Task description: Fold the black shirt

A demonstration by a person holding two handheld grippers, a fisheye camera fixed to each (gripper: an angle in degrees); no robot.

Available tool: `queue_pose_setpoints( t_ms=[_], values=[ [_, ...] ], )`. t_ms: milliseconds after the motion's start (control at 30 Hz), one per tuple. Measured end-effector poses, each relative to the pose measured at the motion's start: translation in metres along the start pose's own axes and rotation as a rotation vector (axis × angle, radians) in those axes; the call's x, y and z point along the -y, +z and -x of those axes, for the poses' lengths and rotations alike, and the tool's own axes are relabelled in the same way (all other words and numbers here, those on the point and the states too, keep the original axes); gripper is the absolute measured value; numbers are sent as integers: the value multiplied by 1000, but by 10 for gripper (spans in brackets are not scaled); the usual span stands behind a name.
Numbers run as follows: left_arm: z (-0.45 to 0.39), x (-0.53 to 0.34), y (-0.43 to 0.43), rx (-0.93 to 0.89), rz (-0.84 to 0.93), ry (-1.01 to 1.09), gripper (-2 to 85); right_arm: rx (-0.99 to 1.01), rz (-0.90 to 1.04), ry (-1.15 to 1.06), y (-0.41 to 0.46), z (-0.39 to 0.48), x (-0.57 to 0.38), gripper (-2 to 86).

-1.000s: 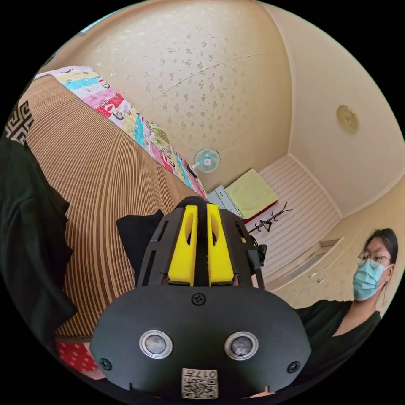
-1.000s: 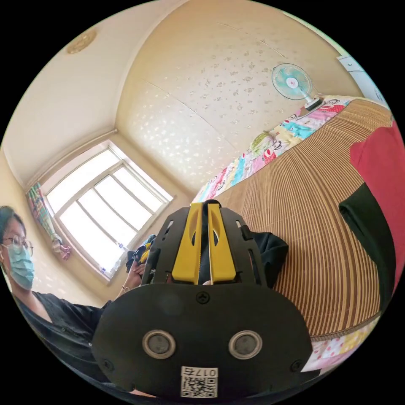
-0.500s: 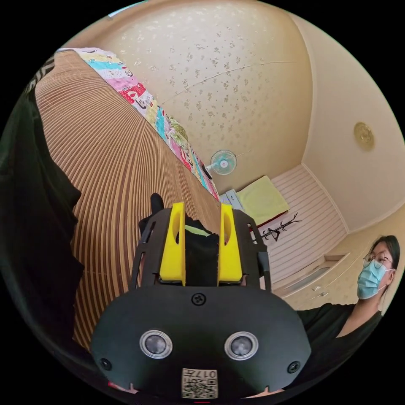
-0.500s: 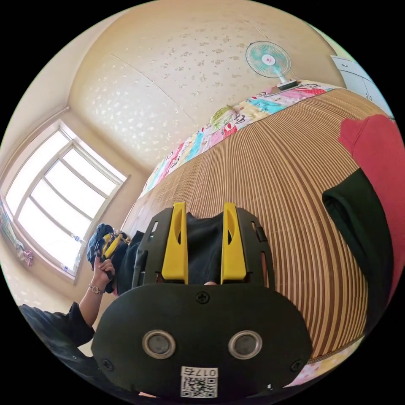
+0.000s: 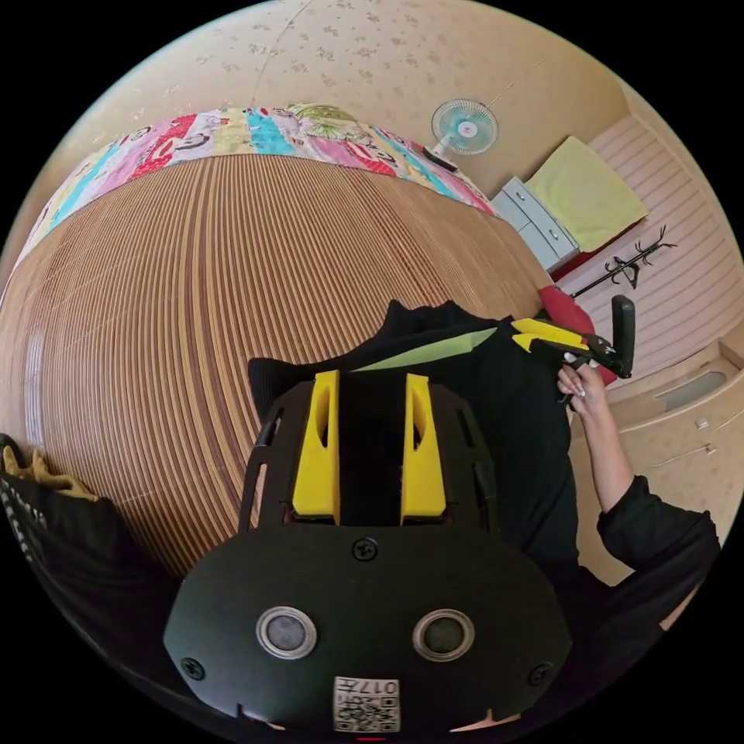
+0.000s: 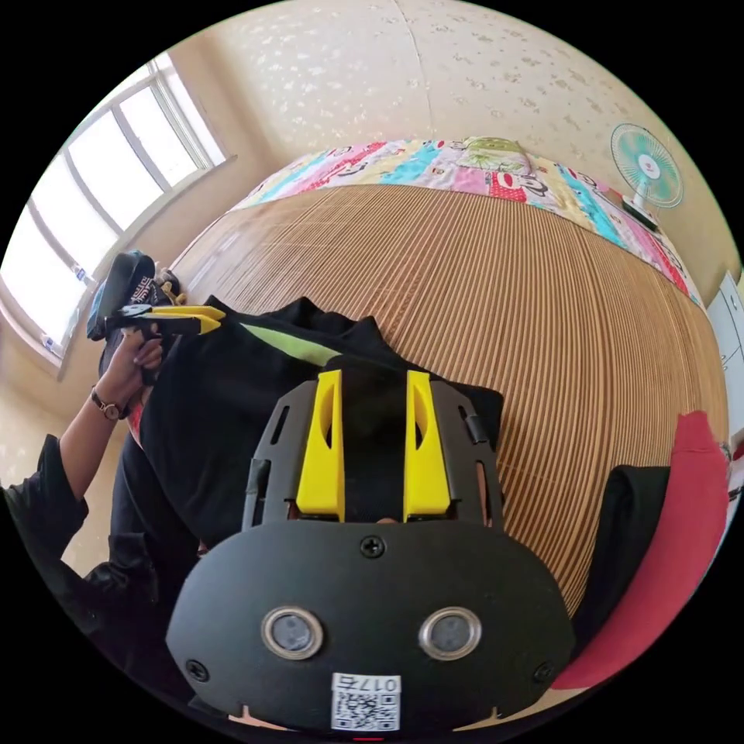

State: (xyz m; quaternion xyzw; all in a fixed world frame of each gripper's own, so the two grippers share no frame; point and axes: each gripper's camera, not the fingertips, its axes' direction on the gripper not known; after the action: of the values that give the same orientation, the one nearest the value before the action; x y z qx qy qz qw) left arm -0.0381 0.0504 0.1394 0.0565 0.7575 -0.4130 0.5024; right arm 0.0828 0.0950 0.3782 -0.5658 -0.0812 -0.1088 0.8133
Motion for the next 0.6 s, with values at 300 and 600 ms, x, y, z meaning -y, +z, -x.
queue_pose_setpoints(
  t_ms=[300, 600],
  values=[
    [66, -76, 24, -212, -212, -115, -9, 26, -136, 27, 11, -33, -48, 37],
    [65, -135, -7, -125, -498, -143, -7, 37, -346, 98, -24, -70, -85, 40]
  ],
)
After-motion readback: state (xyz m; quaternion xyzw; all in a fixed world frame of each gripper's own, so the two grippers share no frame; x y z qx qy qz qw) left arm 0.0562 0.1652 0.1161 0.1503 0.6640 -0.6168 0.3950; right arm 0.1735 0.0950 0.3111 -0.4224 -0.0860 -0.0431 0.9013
